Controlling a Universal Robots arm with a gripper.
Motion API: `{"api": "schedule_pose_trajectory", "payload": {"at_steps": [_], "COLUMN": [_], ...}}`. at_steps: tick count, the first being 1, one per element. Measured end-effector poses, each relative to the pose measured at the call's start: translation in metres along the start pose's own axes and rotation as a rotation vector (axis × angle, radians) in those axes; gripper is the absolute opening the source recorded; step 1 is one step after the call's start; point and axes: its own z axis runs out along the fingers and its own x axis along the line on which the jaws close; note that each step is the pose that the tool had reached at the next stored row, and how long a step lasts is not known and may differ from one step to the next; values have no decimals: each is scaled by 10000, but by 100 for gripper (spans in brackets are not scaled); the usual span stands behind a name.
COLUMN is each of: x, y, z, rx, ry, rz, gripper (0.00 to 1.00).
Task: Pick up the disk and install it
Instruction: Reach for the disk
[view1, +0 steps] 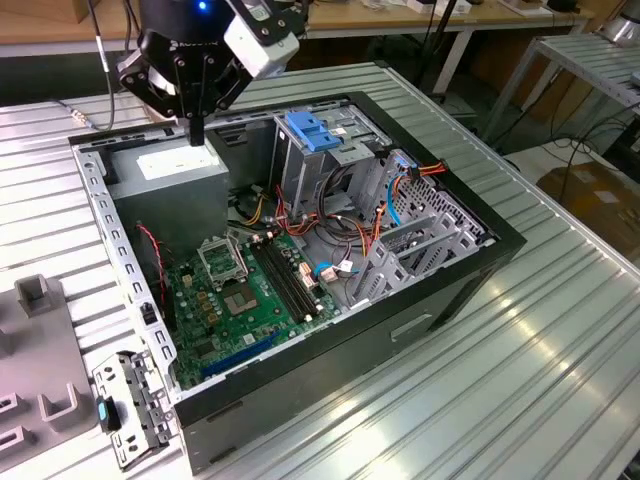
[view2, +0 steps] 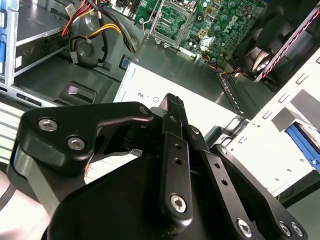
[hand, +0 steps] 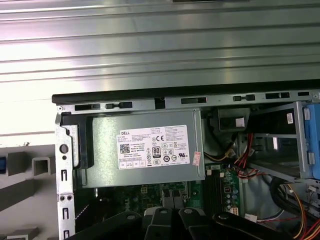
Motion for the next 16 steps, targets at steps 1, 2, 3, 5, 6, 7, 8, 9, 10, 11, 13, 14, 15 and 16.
{"api": "schedule_pose_trajectory", "payload": {"at_steps": [1, 2, 3, 5, 6, 7, 8, 9, 10, 11, 13, 14, 15, 16], "x": [1, 3, 5, 10, 14, 16, 17, 19, 20, 23, 26, 28, 29, 32], "y": [0, 0, 0, -1, -1, -1, -1, -1, -2, -2, -2, -2, -2, -2], "z": [0, 0, 0, 0, 0, 0, -1, -1, -1, -1, -1, -1, -1, -1], "rx": [0, 0, 0, 0, 0, 0, 0, 0, 0, 0, 0, 0, 0, 0], "ry": [0, 0, 0, 0, 0, 0, 0, 0, 0, 0, 0, 0, 0, 0], "rz": [-1, 1, 1, 1, 1, 1, 1, 1, 1, 1, 1, 1, 1, 1], "gripper": [11, 11, 11, 11, 11, 11, 11, 11, 11, 11, 11, 11, 11, 11]}}
